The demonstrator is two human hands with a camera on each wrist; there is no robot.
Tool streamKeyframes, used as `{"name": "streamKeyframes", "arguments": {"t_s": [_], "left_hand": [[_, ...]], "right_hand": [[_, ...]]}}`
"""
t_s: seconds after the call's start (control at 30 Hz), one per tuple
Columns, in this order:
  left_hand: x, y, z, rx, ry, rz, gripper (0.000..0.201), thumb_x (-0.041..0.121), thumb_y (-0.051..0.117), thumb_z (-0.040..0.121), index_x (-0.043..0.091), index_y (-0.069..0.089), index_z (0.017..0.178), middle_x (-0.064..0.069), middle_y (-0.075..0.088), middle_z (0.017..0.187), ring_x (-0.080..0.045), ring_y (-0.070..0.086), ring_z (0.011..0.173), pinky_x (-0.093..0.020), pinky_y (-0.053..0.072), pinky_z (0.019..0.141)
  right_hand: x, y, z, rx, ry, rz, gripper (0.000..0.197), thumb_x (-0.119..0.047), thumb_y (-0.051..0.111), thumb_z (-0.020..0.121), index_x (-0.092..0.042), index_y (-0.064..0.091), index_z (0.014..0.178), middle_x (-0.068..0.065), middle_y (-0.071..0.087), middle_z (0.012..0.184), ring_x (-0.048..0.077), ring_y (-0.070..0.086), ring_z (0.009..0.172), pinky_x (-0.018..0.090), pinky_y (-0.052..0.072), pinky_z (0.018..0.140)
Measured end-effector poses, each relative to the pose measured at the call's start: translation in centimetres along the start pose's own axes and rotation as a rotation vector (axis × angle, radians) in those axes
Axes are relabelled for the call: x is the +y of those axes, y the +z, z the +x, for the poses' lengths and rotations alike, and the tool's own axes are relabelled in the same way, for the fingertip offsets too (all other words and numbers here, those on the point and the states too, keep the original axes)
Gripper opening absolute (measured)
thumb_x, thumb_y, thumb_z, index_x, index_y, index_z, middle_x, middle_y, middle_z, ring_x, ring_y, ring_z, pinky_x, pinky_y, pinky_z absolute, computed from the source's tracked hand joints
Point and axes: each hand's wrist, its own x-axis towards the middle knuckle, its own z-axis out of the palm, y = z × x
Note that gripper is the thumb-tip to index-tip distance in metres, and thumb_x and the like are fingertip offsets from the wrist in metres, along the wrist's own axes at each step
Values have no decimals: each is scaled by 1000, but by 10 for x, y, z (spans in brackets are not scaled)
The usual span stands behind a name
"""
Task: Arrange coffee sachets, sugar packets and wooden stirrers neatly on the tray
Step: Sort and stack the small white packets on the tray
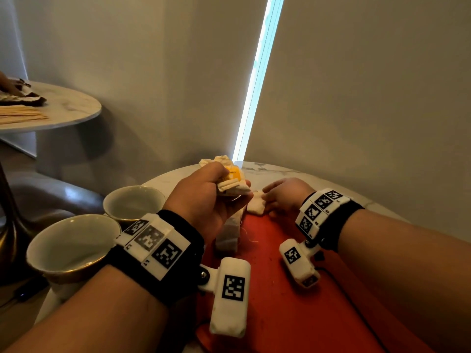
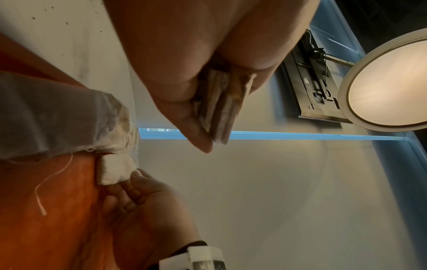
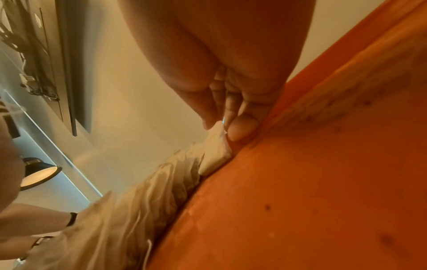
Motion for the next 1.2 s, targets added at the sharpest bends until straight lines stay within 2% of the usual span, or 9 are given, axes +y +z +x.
{"name": "streamKeyframes", "arguments": {"t_s": [0.13,0.27,0.37,0.43,0.5,0.63,0.73,1.0,1.2], "left_hand": [[-1,1,-2,-14,-17,25,18,9,48,99,4,54,116,-27,65,108,-30,70,90,-34,62,62],[-3,3,-3,-22,-22,37,15,6,50,100,5,55,114,-30,66,113,-36,69,97,-38,64,66],[-4,1,0,-27,-4,52,25,6,50,101,0,55,124,-32,66,116,-34,69,95,-38,63,65],[-5,0,1,-43,4,95,30,9,51,101,-2,56,128,-28,69,107,-28,73,83,-35,63,62],[-5,-2,0,-47,3,152,32,15,53,101,0,60,128,-22,73,102,-24,75,79,-32,61,61],[-5,-5,1,-32,6,221,30,22,60,98,7,67,123,-17,75,106,-22,75,85,-30,59,61],[-5,-5,1,-40,13,211,29,22,59,98,7,67,122,-14,75,100,-18,74,78,-29,58,60],[-8,-5,6,24,27,152,26,9,56,98,0,62,122,-20,70,99,-22,68,75,-30,59,58],[-10,-6,10,44,42,164,24,5,57,97,-4,60,119,-21,64,97,-22,64,71,-30,60,57]], "right_hand": [[1,-6,-5,149,-115,18,13,-21,73,91,-15,71,102,2,70,92,17,64,77,36,54,74],[-12,-7,-29,-51,-276,422,15,-23,71,92,-10,62,93,4,59,76,15,52,63,28,41,53],[-21,-4,-48,-235,-374,430,14,-21,71,87,-11,60,88,2,58,66,13,51,58,26,38,50],[-22,0,-55,-298,-408,379,22,-24,75,76,-12,62,88,2,60,67,13,51,57,24,38,47],[-22,3,-56,-284,-419,363,24,-20,78,72,-13,63,88,4,61,71,12,52,57,23,39,44],[-19,6,-54,-210,-421,352,12,-4,73,84,-14,66,85,11,64,83,16,53,63,26,40,48],[-17,8,-53,-240,-417,439,14,0,69,86,-13,64,82,13,64,84,19,56,65,28,40,50],[-8,12,-45,-303,-345,694,8,-1,61,89,-8,63,92,8,68,74,14,62,56,25,45,49],[6,17,-42,-354,-305,761,33,-11,66,75,-3,59,106,8,67,71,13,63,55,24,46,46]]}}
